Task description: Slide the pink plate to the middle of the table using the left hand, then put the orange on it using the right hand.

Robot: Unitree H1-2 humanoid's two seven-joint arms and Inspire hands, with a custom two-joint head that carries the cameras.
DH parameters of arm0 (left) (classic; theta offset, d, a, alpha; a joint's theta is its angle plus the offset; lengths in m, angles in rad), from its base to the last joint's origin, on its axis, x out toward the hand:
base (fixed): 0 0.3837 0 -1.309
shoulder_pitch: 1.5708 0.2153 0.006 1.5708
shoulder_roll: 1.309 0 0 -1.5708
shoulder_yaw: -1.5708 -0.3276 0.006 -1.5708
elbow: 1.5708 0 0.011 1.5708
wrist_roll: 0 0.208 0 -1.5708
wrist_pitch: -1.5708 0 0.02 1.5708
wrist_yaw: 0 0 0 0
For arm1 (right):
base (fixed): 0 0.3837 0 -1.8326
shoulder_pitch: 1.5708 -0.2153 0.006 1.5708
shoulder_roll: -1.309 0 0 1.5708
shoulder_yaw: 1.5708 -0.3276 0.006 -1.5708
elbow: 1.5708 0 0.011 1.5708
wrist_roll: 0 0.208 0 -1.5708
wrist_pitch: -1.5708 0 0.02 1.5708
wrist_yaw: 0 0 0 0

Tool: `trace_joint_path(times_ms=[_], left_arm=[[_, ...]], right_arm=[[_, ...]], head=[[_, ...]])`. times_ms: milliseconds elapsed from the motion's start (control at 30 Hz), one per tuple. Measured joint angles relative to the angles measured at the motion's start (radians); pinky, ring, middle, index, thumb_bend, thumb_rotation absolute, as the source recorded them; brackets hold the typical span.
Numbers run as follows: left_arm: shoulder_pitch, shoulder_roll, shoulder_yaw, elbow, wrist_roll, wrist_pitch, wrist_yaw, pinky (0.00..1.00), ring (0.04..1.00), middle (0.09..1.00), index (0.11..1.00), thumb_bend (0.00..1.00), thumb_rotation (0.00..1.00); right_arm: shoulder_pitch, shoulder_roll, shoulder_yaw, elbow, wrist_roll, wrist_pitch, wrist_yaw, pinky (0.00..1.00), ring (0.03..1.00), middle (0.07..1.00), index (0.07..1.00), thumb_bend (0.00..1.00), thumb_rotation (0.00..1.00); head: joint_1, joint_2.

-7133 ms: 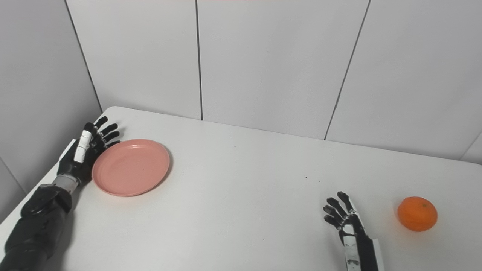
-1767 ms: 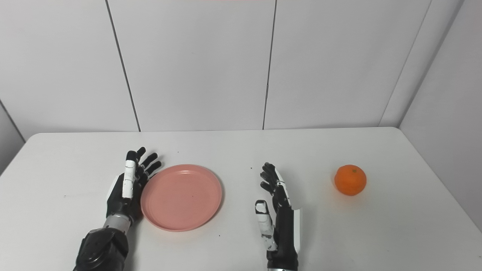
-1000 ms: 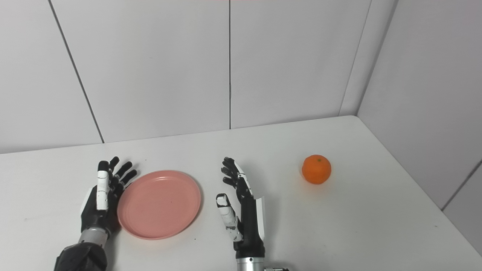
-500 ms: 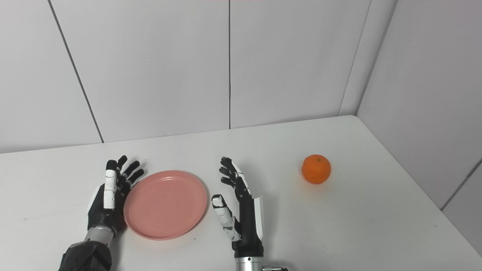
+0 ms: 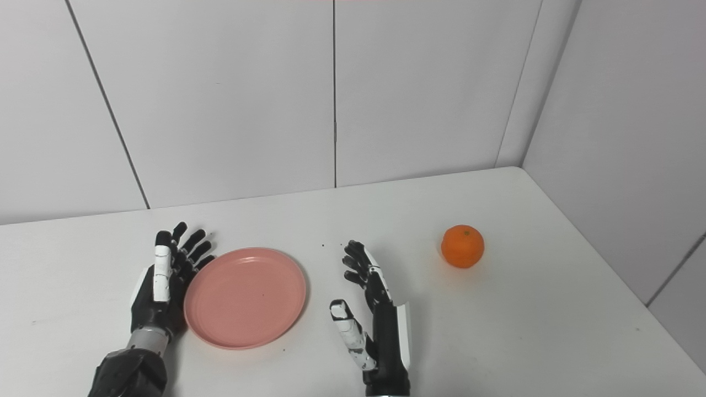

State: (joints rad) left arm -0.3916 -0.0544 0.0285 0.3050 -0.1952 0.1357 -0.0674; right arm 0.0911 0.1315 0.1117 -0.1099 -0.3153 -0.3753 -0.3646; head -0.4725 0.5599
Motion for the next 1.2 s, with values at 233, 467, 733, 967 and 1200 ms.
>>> trace_joint_path(times_ms=[233, 467, 733, 967, 1200], left_arm=[[-0.007, -0.01, 0.001, 0.019, 0.0, -0.02, 0.0, 0.86, 0.887, 0.892, 0.965, 0.85, 0.93], [-0.007, -0.012, 0.001, 0.02, 0.0, -0.024, 0.0, 0.85, 0.884, 0.894, 0.967, 0.84, 0.93], [-0.005, -0.012, 0.0, 0.015, -0.002, -0.024, 0.0, 0.86, 0.891, 0.904, 0.973, 0.83, 0.94], [-0.004, -0.012, -0.001, 0.013, -0.002, -0.024, 0.0, 0.87, 0.89, 0.901, 0.974, 0.82, 0.94], [-0.002, -0.012, -0.001, 0.009, -0.002, -0.024, 0.0, 0.87, 0.884, 0.9, 0.975, 0.82, 0.94]], right_arm=[[-0.033, -0.11, -0.08, -0.075, -0.102, 0.156, 0.073, 0.72, 0.821, 0.896, 0.89, 0.74, 0.99], [-0.053, -0.188, -0.095, -0.164, -0.313, 0.415, 0.199, 0.65, 0.773, 0.844, 0.85, 0.85, 1.0], [-0.153, -0.335, -0.076, -0.183, -0.507, 0.498, 0.307, 0.66, 0.781, 0.827, 0.842, 0.83, 1.0], [-0.221, -0.421, -0.051, -0.175, -0.636, 0.536, 0.417, 0.71, 0.803, 0.822, 0.832, 0.84, 0.99], [-0.275, -0.465, -0.051, -0.136, -0.667, 0.541, 0.433, 0.73, 0.799, 0.825, 0.834, 0.85, 1.0]], head=[[0.0, -0.002], [0.002, -0.002], [0.011, 0.003], [0.02, 0.006], [0.026, 0.008]])
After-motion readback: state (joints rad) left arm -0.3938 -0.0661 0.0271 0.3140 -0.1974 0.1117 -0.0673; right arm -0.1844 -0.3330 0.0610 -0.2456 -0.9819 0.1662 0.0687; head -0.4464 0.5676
